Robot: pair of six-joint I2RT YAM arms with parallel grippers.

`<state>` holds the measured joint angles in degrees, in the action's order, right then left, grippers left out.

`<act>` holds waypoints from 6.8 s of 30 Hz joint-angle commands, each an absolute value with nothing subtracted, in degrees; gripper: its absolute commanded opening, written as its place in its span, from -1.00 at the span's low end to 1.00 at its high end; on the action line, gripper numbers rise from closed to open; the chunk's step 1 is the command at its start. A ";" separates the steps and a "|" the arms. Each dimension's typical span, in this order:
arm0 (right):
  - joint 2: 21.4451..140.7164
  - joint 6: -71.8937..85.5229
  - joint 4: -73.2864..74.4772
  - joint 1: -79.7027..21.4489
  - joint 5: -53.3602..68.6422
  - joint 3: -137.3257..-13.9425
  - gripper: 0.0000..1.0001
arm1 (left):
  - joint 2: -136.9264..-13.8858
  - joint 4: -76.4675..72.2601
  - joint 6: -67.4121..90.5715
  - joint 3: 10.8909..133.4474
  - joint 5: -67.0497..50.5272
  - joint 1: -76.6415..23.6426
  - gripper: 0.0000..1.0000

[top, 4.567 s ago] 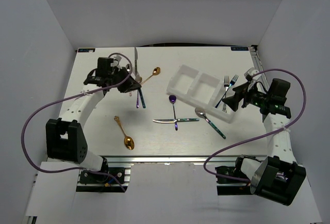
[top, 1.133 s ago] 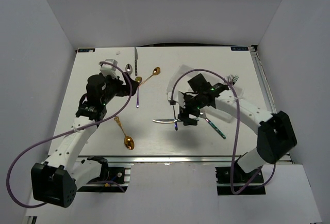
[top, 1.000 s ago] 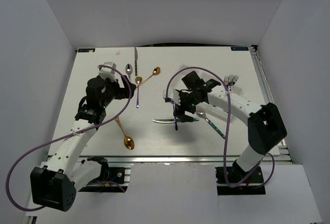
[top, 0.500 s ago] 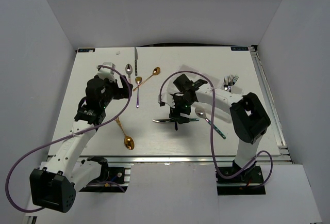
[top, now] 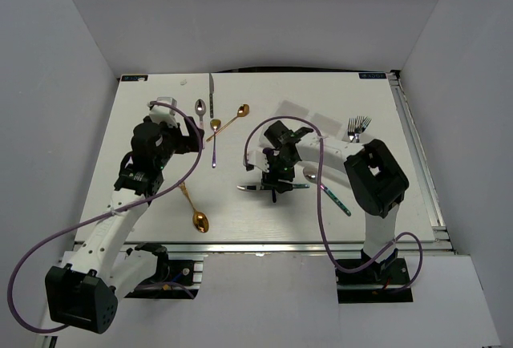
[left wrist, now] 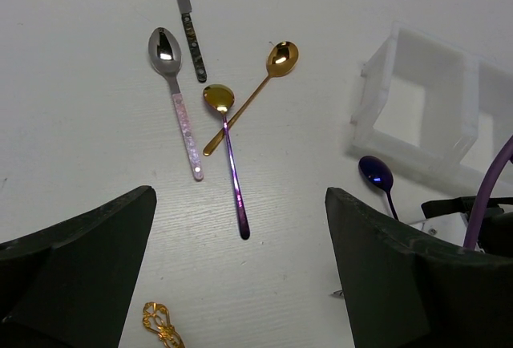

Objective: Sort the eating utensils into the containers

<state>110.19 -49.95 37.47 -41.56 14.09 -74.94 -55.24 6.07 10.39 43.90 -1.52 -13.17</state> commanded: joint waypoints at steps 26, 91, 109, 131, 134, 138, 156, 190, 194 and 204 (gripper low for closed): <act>103.27 -48.61 47.80 -41.66 28.73 -83.21 -1.00 | -52.12 6.24 10.02 43.51 1.58 -12.92 0.96; 88.51 0.45 -5.66 -15.29 7.88 -64.07 0.36 | -55.45 6.33 9.67 43.60 -4.74 -12.92 0.96; 76.64 -36.21 21.79 -11.52 57.47 -60.20 0.79 | -111.86 26.45 18.37 93.31 -2.56 -12.83 0.77; 68.73 -35.77 16.61 -10.11 58.97 -54.23 0.73 | -140.80 21.80 16.35 124.10 11.25 -12.83 0.40; 68.82 -35.86 16.52 -10.02 58.97 -54.14 0.73 | -142.81 21.09 16.17 125.85 11.07 -12.83 0.23; 68.73 -36.21 16.70 -10.02 58.54 -54.23 0.73 | -144.84 20.57 14.69 127.88 14.31 -13.09 0.12; 68.64 -36.74 17.14 -9.58 58.45 -54.23 0.73 | -146.78 17.67 7.91 124.02 17.49 -14.85 -0.18; 66.80 -33.49 14.24 -2.12 59.41 -52.91 0.71 | -119.11 11.53 21.43 107.89 -5.52 -16.43 -1.00; 64.08 -30.15 10.55 4.46 60.03 -51.16 0.71 | -112.42 2.49 25.74 97.25 -10.72 -19.59 -1.00; 59.68 -21.97 2.64 16.78 64.25 -46.94 0.72 | -109.41 -13.01 31.20 86.47 -12.66 -34.61 -1.00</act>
<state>60.29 -25.39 6.61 15.46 61.30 -48.03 -111.39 -5.65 28.86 85.73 -11.20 -31.90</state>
